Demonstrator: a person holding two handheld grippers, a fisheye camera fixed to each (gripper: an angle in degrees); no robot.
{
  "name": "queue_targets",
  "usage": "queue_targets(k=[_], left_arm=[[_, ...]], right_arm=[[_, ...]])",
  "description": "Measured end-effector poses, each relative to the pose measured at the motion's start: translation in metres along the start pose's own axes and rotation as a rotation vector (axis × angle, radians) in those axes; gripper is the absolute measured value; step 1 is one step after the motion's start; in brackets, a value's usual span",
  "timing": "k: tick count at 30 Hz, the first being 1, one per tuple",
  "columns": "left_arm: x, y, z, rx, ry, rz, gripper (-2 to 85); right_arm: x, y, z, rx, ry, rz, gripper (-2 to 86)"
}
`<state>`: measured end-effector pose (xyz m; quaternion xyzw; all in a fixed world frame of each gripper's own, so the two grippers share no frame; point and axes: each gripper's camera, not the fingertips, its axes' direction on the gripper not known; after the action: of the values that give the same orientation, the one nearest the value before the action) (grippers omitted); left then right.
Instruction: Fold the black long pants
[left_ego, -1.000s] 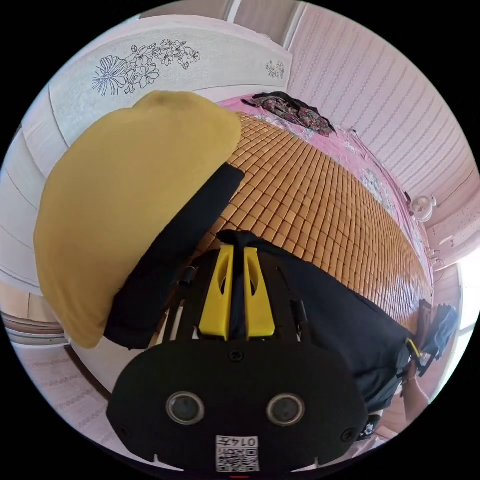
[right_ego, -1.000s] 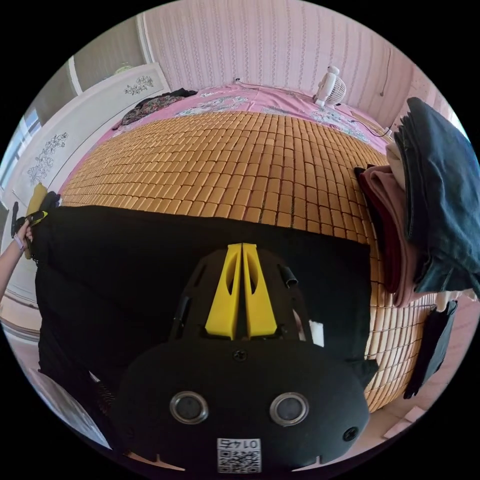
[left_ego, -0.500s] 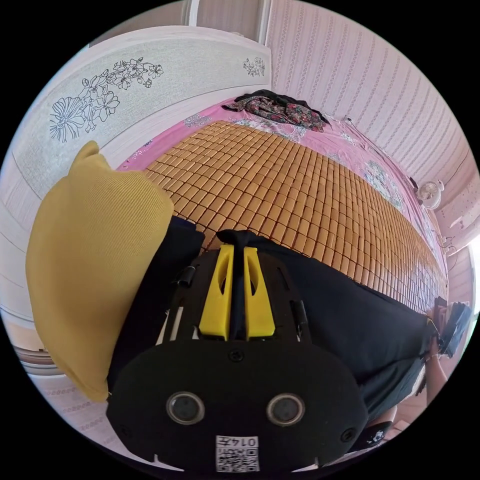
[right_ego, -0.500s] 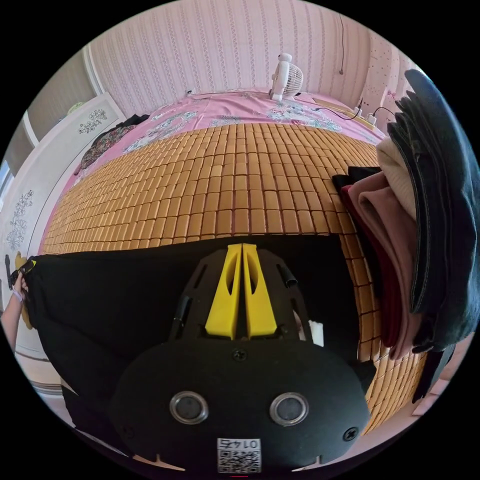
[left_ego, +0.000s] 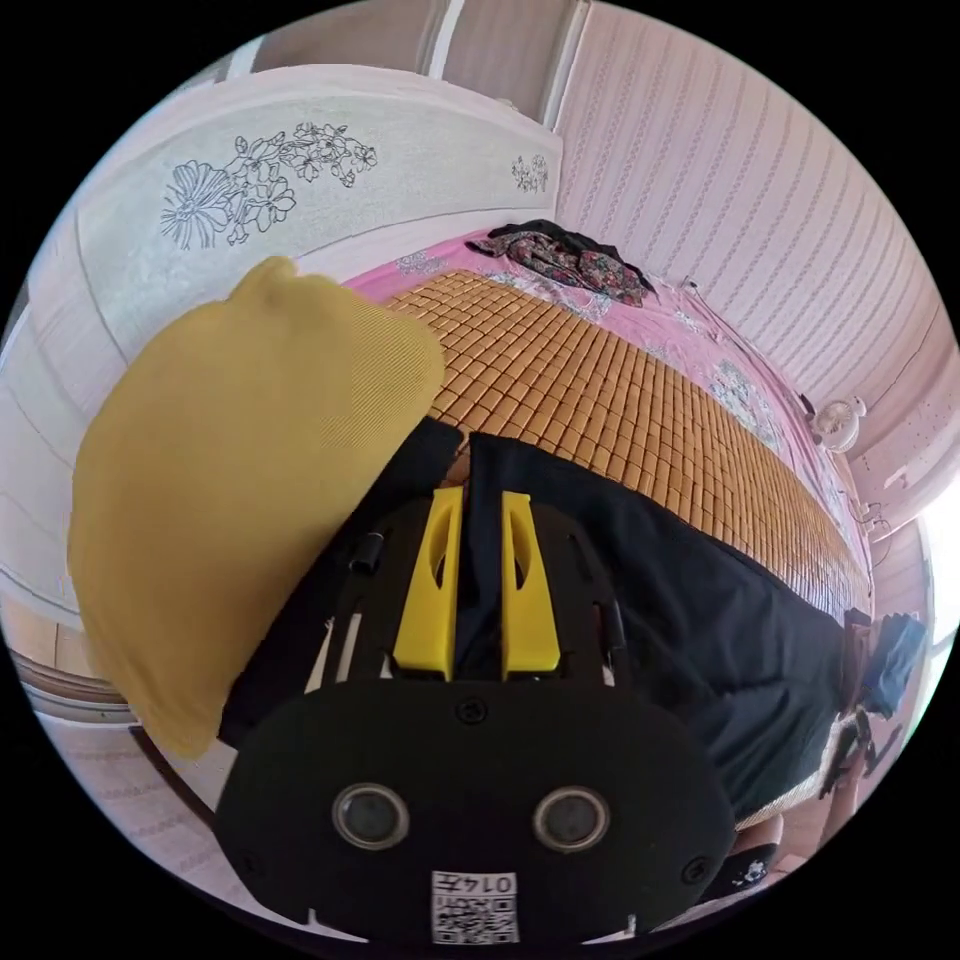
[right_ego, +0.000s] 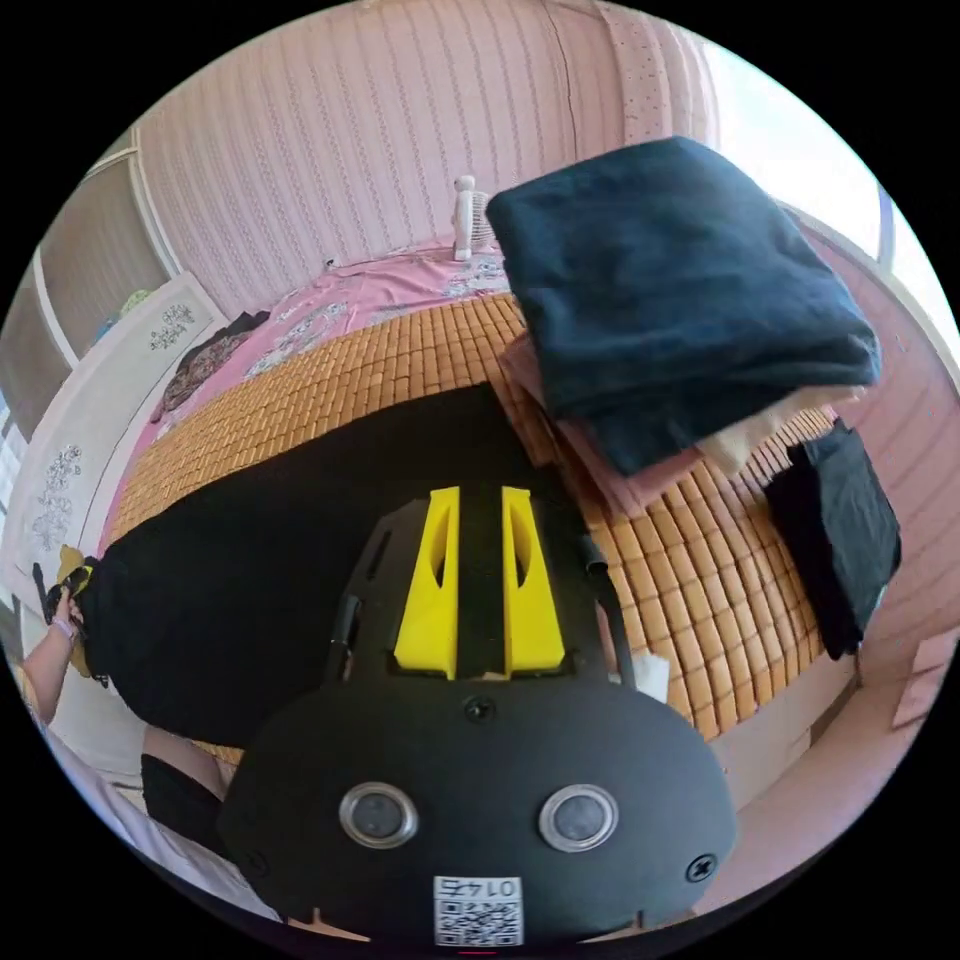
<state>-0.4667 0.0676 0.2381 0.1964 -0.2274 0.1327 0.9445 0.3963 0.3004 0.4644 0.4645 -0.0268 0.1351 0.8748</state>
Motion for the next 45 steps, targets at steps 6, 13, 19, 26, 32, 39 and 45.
queue_targets(k=[6,13,19,26,32,39,45], left_arm=[[-0.029,0.124,-0.041,-0.128,0.151,-0.061,8.3],[-0.037,0.202,-0.024,-0.243,0.278,-0.275,9.5],[-0.023,0.210,-0.009,-0.274,0.293,-0.301,10.0],[-0.025,0.199,-0.011,-0.261,0.259,-0.305,10.4],[-0.043,0.194,-0.003,-0.242,0.231,-0.410,11.2],[-0.029,0.188,0.011,-0.297,0.126,-0.354,10.6],[-0.021,0.182,0.014,-0.334,0.112,-0.252,2.7]], right_arm=[[0.120,0.098,-0.032,-0.138,-0.036,0.405,13.2],[0.139,0.079,-0.016,-0.211,0.062,0.550,5.6],[0.131,0.078,-0.036,-0.185,-0.111,0.408,-0.6],[0.131,0.069,-0.112,0.057,-0.349,0.361,0.1],[0.115,0.069,-0.116,0.047,-0.136,0.219,11.0],[0.076,0.062,-0.033,-0.166,0.001,0.167,12.3],[0.045,0.055,-0.006,-0.305,0.164,0.074,0.7]])
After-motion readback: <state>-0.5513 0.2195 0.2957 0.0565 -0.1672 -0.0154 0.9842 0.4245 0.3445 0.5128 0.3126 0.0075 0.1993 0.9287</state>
